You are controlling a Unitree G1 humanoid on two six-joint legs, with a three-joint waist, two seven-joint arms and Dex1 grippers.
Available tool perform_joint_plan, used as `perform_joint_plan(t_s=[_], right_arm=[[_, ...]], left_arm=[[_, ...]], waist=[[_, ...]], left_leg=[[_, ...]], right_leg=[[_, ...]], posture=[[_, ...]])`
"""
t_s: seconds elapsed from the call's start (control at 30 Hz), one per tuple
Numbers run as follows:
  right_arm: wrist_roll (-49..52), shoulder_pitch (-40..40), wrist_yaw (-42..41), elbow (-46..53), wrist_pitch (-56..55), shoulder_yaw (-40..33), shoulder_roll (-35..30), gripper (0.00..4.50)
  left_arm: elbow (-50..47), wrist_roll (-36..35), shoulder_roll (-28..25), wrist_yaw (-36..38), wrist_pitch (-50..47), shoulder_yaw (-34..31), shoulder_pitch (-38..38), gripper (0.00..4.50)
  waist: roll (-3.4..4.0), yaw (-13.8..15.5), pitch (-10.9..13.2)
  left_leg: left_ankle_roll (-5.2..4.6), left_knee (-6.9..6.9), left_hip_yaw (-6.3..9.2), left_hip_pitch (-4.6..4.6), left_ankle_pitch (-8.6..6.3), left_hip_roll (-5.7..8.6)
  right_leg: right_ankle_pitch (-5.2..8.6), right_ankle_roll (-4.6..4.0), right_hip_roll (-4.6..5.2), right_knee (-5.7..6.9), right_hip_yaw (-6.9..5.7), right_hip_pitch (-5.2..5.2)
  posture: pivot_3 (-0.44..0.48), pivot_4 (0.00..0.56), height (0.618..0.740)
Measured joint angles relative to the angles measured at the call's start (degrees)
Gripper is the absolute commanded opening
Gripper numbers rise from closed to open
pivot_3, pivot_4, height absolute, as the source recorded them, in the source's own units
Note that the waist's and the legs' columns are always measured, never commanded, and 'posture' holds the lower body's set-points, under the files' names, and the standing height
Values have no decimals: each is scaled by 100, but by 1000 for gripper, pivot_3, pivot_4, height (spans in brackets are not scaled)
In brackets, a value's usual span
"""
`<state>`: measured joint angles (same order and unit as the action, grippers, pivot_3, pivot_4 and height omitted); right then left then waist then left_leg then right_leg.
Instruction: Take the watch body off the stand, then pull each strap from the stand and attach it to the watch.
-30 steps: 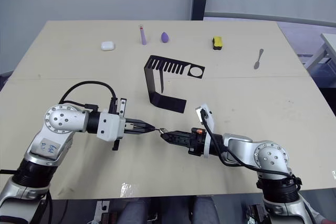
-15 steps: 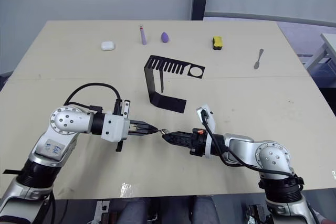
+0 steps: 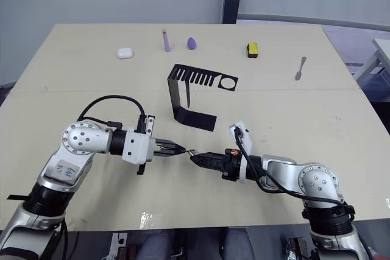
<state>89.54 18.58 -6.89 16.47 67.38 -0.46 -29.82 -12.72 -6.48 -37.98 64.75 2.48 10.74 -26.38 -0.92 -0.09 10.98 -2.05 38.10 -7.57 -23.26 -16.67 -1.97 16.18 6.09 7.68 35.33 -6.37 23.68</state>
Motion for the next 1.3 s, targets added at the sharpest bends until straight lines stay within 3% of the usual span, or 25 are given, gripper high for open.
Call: perform_joint_plan(t_s=[1.3], right_arm=[[1,24,171,-52,146,49,-51,1513]], left_arm=[[5,630,300,-95,-251,342,-169,0]], waist=[[0,2,0]], left_leg=[[-1,2,0,0,0,0]], right_leg=[[0,0,0,1,0,0]], posture=[[0,150,740]])
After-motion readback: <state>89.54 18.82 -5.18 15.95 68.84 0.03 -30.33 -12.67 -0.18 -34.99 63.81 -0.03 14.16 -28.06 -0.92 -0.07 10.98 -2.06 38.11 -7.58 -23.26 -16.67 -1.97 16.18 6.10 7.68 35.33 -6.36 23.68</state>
